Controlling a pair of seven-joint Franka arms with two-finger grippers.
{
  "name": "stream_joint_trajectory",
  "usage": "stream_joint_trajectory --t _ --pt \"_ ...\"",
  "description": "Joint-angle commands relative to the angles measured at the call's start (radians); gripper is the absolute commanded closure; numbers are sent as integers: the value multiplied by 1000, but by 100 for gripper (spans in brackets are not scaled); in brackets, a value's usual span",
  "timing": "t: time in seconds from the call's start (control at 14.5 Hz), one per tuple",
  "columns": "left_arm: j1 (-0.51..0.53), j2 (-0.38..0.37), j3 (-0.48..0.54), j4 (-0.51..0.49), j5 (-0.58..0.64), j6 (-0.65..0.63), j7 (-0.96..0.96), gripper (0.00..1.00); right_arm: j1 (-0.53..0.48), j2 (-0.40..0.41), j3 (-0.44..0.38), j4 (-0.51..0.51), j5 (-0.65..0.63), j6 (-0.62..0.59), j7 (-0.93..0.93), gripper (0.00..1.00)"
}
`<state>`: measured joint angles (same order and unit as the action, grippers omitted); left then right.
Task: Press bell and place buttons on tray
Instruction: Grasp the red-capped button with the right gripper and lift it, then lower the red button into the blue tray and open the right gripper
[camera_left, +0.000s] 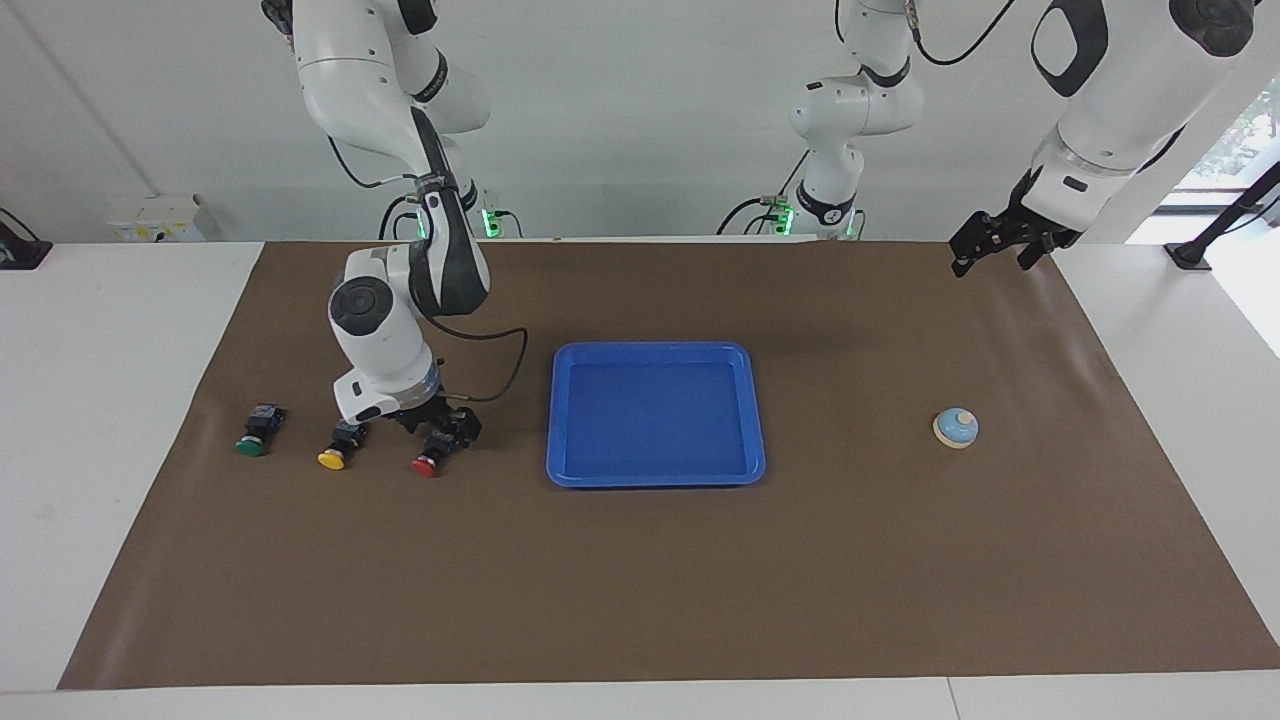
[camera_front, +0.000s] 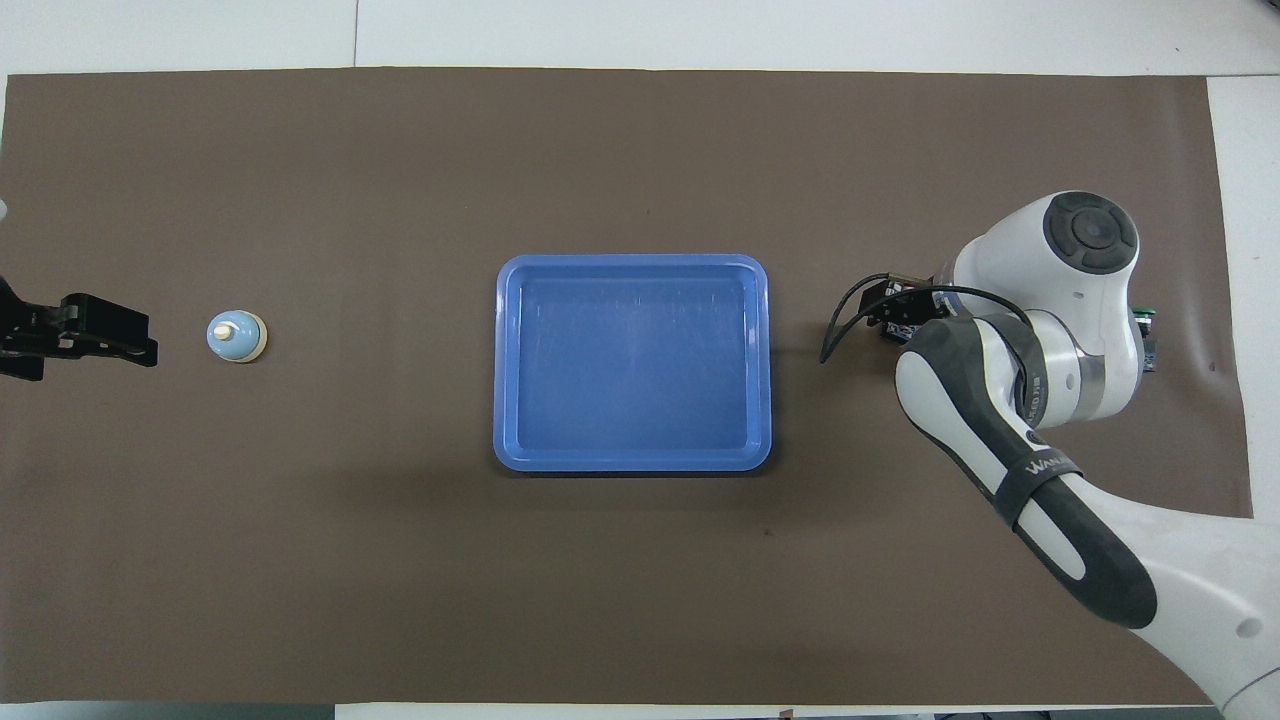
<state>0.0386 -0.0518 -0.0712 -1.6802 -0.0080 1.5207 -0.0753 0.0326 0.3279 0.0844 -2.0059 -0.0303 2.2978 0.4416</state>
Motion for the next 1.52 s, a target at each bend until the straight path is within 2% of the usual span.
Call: stream_joint_trajectory --t 0.0,0.07,0.14,0.21,0.28,0.55,0.76,0.9,1.1,1.31,1.45 --pt "6 1 -1 16 -9 -19 -3 0 -5 6 3 -2 -20 26 20 5" --pt "6 1 -1 16 -10 -19 -3 0 -5 7 3 -1 -20 26 35 16" --pt "6 1 -1 16 -9 -19 -3 0 -5 7 3 -2 -20 25 46 43" --pt "6 1 -1 16 -10 -17 -3 0 -5 7 3 -2 -20 25 58 74" --pt "6 1 -1 16 -10 -19 -4 0 -3 7 5 -2 -20 23 75 100" --pt "6 1 -1 16 -10 -17 -3 0 -2 5 5 13 -20 -1 89 100" --pt "6 1 -1 16 -10 -19 -4 0 9 2 8 97 -19 -122 82 100" --pt "6 1 -1 16 -10 -17 -3 0 85 2 8 183 -5 -233 88 100" --pt "6 1 -1 16 -10 -17 -3 0 225 -6 9 243 1 -302 123 100" --pt "6 1 -1 16 -10 -19 -4 0 328 -4 9 243 65 -279 118 100" --pt "6 1 -1 16 -10 -17 -3 0 386 -1 9 196 67 -207 112 100"
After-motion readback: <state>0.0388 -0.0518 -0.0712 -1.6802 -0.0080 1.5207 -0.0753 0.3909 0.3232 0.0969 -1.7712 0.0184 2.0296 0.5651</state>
